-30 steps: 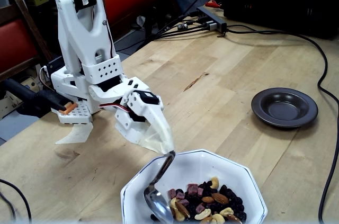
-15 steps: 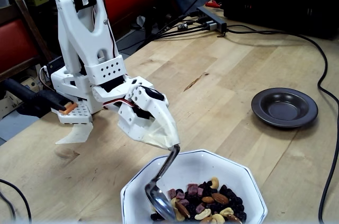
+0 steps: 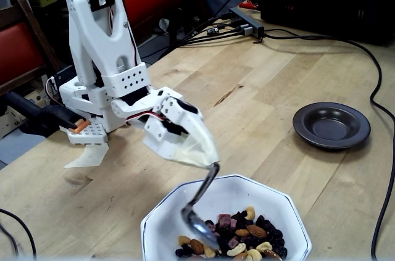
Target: Use spoon to transfer food from the white bowl to brown plate
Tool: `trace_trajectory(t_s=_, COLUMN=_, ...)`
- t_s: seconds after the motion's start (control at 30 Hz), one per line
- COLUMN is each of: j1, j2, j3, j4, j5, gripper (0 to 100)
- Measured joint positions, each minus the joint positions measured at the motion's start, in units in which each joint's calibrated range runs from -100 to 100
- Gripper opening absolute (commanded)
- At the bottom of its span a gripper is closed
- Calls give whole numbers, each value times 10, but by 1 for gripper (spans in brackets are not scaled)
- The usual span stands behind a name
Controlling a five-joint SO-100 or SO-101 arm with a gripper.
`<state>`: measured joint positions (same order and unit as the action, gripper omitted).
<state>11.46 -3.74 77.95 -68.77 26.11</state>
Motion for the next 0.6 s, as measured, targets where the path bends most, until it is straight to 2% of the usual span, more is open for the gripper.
trace_trajectory(t_s=0.2, j1=-36, j2=33, j3=0, j4=0, j5=0, gripper=3)
trace_trajectory(t_s=0.6, j1=-39, j2=51, j3=-4, j4=0, j5=0, gripper=3)
